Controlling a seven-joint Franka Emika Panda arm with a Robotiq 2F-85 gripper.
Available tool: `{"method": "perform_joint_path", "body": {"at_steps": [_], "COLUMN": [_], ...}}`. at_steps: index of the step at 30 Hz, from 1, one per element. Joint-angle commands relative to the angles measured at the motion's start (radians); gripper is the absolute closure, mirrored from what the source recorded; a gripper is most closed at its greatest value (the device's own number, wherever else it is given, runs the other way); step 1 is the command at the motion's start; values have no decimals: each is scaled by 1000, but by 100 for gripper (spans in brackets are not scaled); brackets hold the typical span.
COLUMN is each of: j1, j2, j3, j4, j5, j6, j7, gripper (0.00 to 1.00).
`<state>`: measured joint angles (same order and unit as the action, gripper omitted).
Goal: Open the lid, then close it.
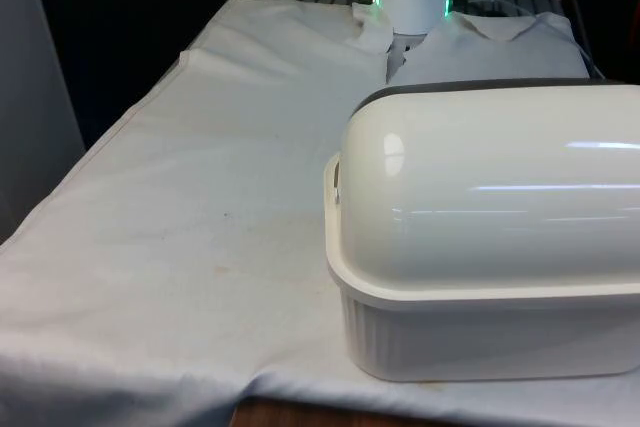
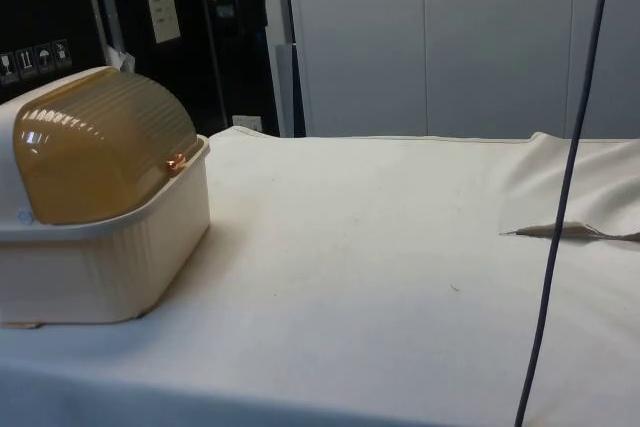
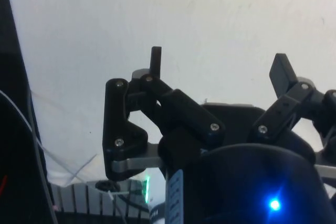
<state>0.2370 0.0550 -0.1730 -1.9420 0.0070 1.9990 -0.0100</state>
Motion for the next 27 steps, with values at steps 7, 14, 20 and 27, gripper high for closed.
{"method": "perform_joint_path", "body": {"at_steps": [7, 14, 20, 27], "j1": [2, 1, 1, 2], "j2": [8, 31, 47, 60], "j3": [11, 16, 16, 27], "j4": [-46, -74, -91, -122], "j5": [-2, 3, 9, 37], "j6": [84, 147, 174, 252], "j7": [2, -8, -15, -26], "gripper": [0, 0, 0, 0]}}
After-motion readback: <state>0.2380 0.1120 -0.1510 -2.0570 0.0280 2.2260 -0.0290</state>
